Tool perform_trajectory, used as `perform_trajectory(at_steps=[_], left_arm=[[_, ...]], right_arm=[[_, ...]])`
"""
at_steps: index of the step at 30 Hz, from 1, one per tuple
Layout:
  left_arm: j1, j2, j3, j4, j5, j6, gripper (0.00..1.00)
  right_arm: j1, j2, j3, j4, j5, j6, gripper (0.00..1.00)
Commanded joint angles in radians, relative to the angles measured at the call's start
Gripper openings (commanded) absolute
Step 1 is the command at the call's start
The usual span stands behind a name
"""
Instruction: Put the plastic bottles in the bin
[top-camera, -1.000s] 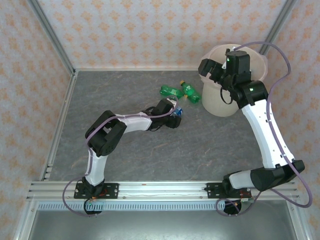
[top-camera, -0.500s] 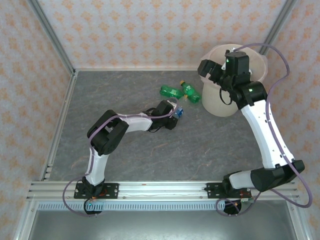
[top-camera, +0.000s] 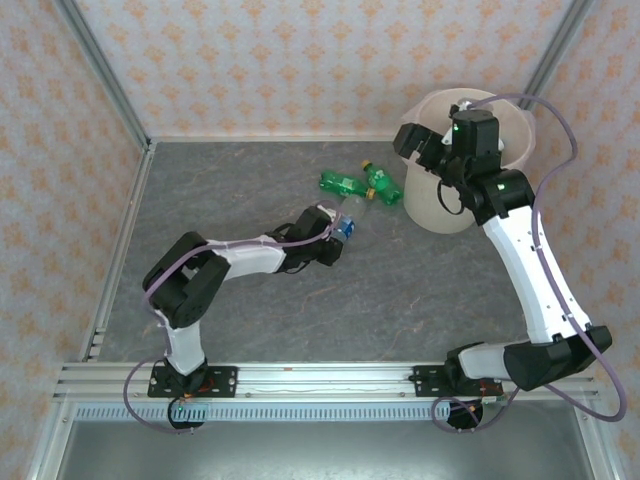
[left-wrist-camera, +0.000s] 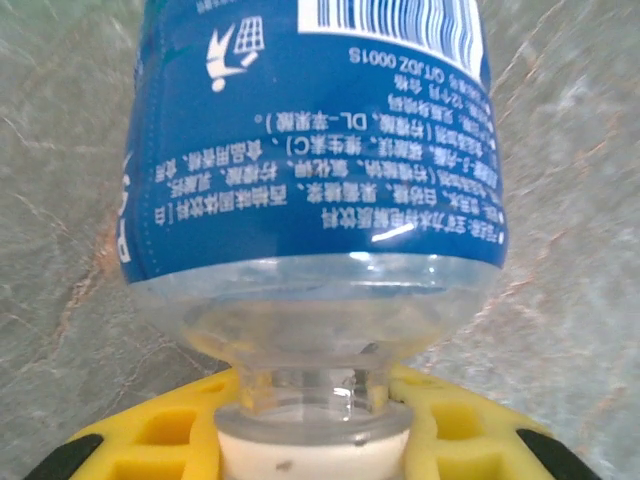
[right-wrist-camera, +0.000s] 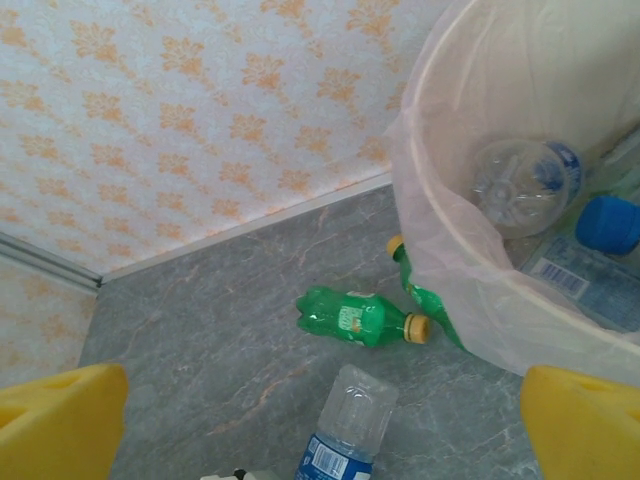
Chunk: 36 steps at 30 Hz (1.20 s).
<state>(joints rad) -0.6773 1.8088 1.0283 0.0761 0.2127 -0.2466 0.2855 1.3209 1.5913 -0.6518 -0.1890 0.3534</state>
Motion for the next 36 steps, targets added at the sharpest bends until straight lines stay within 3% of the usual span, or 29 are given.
perform_trajectory(at_steps=[1, 16, 17, 22, 27, 32, 36], left_arm=[[-0.024, -0.095, -0.03, 0.044, -0.003, -0.036, 0.21], [-0.048, -0.389, 0.001, 0.126, -0.058, -0.161, 0.21], [-0.047, -0.397, 0.006, 0.132, -0.055, -0.166, 0.21], [-0.047, -0.409, 0.039, 0.171, -0.026, -0.208, 0.22], [-0.051, -0.399, 0.072, 0.177, 0.01, -0.221, 0.22], [-0.054, -0.413, 0.067, 0.178, 0.021, -0.217, 0.22], [-0.056, -0.419, 0.056, 0.178, 0.033, -0.215, 0.22]], right_arm=[[0.003, -0.011, -0.009, 0.063, -0.062, 0.029, 1.0], [0.009, 0.0, -0.174, 0.384, -0.415, 0.176, 0.99], [0.012, 0.003, -0.181, 0.389, -0.424, 0.171, 0.96], [0.065, 0.008, -0.227, 0.421, -0.432, 0.169, 0.88], [0.143, 0.061, -0.193, 0.378, -0.393, 0.133, 0.89], [0.17, 0.106, -0.165, 0.351, -0.366, 0.121, 0.87], [0.172, 0.119, -0.141, 0.359, -0.359, 0.129, 0.79]])
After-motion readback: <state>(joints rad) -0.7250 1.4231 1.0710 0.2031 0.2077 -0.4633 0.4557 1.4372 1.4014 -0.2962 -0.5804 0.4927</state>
